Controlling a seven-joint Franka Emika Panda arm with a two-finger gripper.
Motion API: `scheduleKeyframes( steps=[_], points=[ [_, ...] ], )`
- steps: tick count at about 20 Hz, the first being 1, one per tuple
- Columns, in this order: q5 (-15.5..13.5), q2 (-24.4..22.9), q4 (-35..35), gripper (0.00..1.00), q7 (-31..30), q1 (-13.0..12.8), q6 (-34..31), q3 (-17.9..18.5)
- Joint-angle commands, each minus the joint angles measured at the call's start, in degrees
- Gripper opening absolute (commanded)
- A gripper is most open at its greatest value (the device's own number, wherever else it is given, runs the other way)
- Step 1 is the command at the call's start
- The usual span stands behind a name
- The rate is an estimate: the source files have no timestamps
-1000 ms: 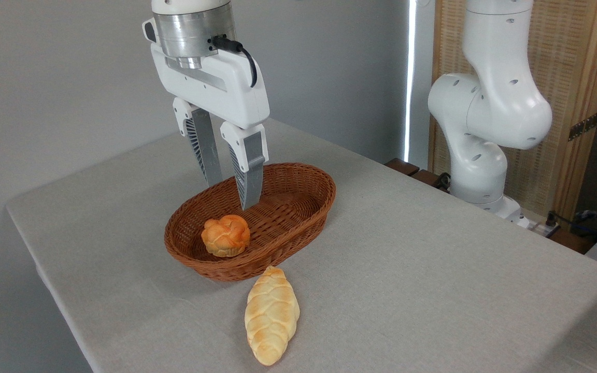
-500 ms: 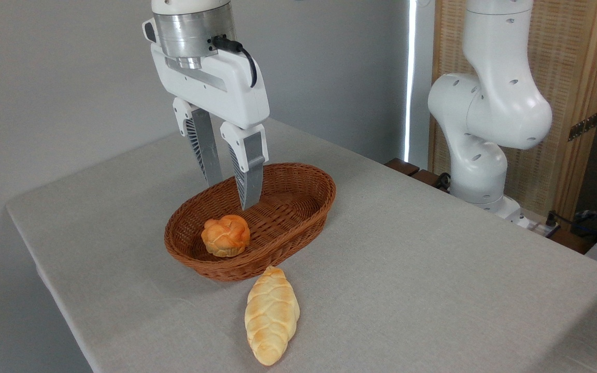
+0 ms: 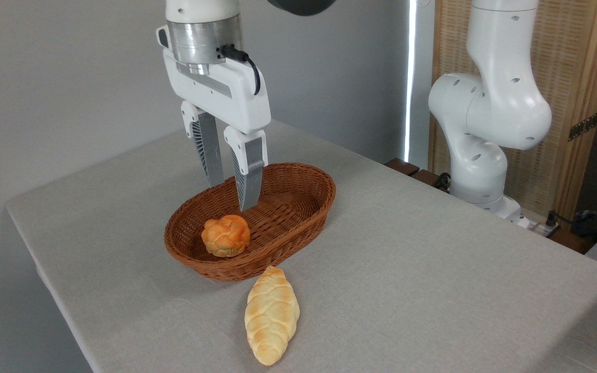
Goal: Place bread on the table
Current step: 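Lower the open gripper into the basket over the round orange bun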
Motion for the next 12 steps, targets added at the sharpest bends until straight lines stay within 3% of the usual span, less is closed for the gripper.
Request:
scheduleKeyframes(
  steps=[1, 7, 12],
  points=[
    [-1.3, -3.2, -6.1, 1.00, 0.4, -2.8, 4.2, 0.2],
    [-1.3, -2.9, -10.4, 1.00, 0.4, -5.9, 9.9, -0.4],
    [-1.3, -2.2, -15.3, 1.00, 0.9, -6.4, 17.8, -2.7]
  ],
)
